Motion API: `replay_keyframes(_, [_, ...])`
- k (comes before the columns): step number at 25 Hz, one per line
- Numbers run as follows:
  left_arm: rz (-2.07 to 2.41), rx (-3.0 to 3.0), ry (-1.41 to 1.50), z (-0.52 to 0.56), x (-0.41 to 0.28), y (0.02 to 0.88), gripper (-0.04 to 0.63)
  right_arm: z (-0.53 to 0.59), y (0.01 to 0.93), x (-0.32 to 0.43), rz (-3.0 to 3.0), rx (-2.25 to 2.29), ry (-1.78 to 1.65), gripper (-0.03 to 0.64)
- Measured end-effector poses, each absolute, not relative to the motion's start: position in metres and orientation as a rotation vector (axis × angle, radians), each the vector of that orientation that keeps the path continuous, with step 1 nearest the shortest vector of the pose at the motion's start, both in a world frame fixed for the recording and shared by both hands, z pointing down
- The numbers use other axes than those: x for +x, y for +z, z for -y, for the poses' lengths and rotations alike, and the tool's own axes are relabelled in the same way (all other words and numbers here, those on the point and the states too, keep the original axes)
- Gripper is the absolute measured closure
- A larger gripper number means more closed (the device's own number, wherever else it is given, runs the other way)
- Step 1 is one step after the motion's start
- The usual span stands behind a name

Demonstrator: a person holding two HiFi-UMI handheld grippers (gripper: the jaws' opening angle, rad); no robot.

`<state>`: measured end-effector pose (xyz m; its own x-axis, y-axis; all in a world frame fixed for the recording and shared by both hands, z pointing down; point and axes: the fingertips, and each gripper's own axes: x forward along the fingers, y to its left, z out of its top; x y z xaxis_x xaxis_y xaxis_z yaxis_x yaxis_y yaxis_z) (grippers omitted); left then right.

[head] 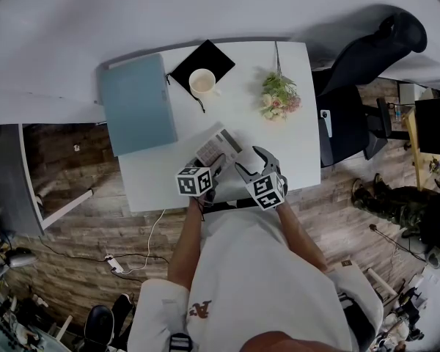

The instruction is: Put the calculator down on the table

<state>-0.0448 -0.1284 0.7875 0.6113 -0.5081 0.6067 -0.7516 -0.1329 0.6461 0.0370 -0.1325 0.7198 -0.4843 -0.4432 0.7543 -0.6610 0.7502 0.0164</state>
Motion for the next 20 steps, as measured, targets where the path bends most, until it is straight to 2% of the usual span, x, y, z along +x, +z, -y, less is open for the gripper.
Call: replay_keyframes(20, [1.155, 1.823, 0.452, 0.129, -0.062, 0.789, 0.261, 0.134, 0.719, 0.030, 2.163, 0.816, 0.347, 0.305])
